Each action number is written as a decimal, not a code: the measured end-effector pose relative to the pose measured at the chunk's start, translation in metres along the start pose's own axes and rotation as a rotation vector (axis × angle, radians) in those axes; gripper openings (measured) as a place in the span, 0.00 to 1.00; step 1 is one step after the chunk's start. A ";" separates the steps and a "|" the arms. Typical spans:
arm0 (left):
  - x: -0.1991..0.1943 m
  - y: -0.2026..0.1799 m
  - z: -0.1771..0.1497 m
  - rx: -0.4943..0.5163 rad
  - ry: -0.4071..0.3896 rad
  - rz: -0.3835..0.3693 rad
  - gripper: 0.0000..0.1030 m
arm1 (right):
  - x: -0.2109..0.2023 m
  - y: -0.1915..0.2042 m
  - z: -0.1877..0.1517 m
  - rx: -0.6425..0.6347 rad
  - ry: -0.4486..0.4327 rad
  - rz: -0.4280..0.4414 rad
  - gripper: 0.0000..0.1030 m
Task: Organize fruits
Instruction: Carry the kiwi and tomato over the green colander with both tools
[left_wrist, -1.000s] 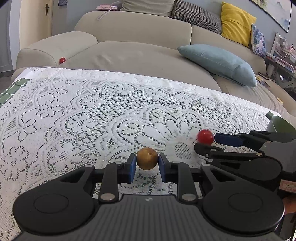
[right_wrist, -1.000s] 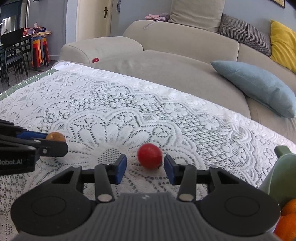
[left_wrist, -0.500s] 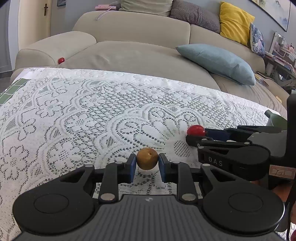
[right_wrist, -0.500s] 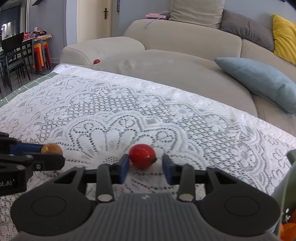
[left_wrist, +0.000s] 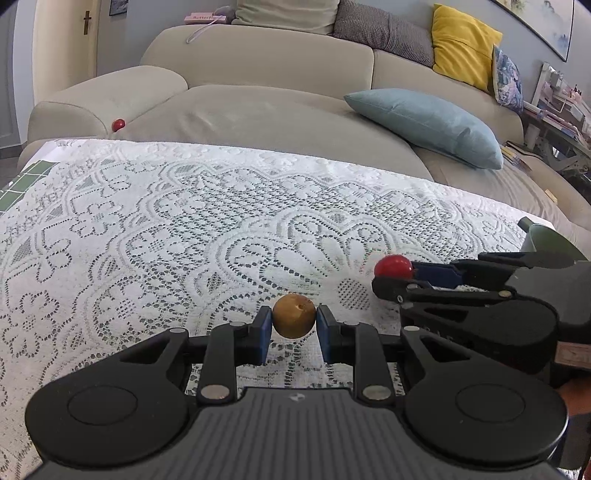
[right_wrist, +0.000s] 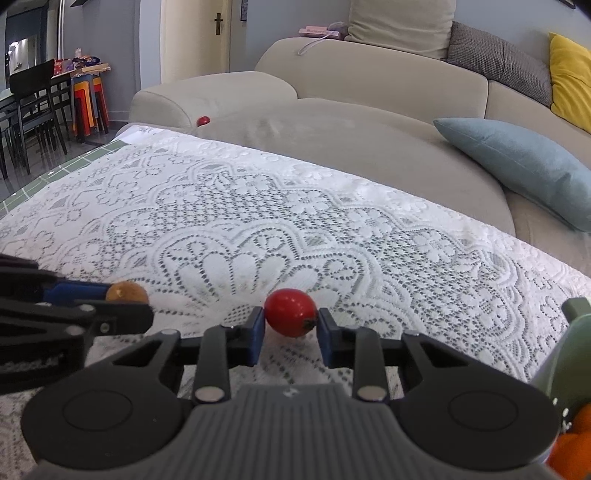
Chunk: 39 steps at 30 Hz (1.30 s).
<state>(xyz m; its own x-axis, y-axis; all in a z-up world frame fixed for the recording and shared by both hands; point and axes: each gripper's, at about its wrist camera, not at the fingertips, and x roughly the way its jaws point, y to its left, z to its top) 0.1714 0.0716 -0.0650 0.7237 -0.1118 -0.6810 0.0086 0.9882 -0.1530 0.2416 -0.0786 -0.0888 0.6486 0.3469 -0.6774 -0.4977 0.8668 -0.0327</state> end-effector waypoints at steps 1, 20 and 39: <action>-0.002 -0.001 0.000 0.004 -0.004 -0.001 0.28 | -0.006 0.000 -0.001 -0.001 0.001 0.002 0.26; -0.051 -0.057 0.004 0.089 -0.017 -0.045 0.28 | -0.119 -0.006 -0.023 -0.055 -0.060 0.019 0.26; -0.050 -0.162 0.028 0.187 -0.013 -0.241 0.28 | -0.176 -0.105 -0.041 0.039 -0.114 -0.124 0.26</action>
<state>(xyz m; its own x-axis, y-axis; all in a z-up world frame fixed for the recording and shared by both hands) 0.1534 -0.0798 0.0138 0.6939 -0.3451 -0.6320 0.3073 0.9356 -0.1736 0.1559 -0.2452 0.0033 0.7661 0.2730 -0.5818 -0.3882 0.9181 -0.0804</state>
